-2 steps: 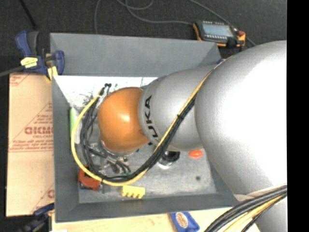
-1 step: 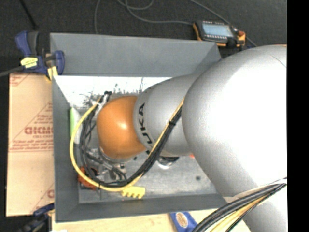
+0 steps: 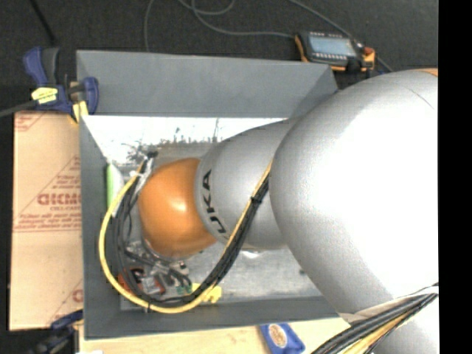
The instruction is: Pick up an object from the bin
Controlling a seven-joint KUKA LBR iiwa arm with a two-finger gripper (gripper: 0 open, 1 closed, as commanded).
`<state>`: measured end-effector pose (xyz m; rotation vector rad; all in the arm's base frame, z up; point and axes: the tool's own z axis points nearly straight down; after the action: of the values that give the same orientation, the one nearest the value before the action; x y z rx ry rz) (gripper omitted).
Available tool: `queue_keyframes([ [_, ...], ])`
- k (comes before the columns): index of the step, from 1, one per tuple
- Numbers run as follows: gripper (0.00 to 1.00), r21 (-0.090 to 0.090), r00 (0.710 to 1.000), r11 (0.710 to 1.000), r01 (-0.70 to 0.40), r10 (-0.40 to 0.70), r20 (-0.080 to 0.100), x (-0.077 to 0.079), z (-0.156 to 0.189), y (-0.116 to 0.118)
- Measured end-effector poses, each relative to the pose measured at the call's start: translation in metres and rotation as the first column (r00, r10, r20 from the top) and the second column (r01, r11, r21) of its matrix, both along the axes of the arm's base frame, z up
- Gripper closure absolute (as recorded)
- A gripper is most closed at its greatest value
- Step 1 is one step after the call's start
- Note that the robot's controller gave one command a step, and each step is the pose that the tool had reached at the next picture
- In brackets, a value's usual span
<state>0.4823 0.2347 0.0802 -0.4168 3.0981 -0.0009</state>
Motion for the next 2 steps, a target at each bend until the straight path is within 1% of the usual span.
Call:
queue_keyframes([
  [1,1.00,0.000,1.000,1.000,0.002,-0.002,0.000,0.0000,0.0000,0.0000],
  [2,1.00,-0.003,1.000,1.000,-0.008,0.008,-0.016,0.0083,0.0034,-0.0040],
])
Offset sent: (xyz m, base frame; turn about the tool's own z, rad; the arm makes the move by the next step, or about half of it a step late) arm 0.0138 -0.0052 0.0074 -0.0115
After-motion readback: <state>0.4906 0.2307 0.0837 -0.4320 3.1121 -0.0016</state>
